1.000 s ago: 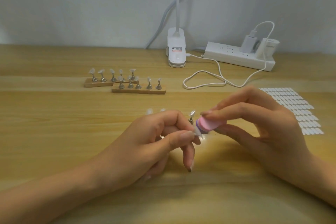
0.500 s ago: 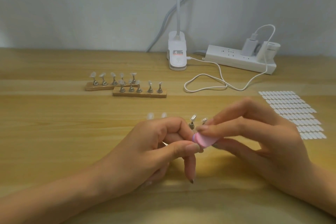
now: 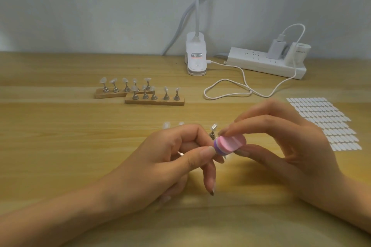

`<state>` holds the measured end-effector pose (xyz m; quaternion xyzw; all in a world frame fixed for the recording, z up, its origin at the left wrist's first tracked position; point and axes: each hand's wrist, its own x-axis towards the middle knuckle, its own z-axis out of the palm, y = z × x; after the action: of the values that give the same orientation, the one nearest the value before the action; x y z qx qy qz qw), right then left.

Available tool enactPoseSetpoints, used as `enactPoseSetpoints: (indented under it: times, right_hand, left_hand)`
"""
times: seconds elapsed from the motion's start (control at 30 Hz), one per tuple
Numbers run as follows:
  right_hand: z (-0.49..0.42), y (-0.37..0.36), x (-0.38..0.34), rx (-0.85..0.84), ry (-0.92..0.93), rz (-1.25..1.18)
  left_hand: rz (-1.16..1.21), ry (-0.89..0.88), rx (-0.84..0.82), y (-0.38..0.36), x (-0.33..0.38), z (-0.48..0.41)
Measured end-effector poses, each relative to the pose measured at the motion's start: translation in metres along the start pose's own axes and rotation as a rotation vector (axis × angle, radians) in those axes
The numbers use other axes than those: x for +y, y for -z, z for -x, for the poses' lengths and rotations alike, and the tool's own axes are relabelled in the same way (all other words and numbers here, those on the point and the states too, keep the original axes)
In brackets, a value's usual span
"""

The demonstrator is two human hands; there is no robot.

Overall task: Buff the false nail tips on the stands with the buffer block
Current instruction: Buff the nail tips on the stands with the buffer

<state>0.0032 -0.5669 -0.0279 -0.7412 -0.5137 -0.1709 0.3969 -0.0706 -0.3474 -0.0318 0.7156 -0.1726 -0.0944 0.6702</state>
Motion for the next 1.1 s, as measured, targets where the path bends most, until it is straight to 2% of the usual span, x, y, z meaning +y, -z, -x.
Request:
enactPoseSetpoints:
  times: [0.2, 0.73, 1.1]
  right_hand:
    - [0.0, -0.002, -0.007, 0.002, 0.079, 0.067]
    - [0.001, 0.0, -0.01, 0.012, 0.017, 0.068]
    - [0.002, -0.002, -0.011, -0.015, 0.072, 0.067]
  left_hand:
    - [-0.025, -0.008, 0.012, -0.001, 0.001, 0.0]
    - [-0.056, -0.005, 0.024, -0.003, 0.001, -0.003]
    - [-0.071, -0.004, -0.002, -0.004, 0.001, -0.004]
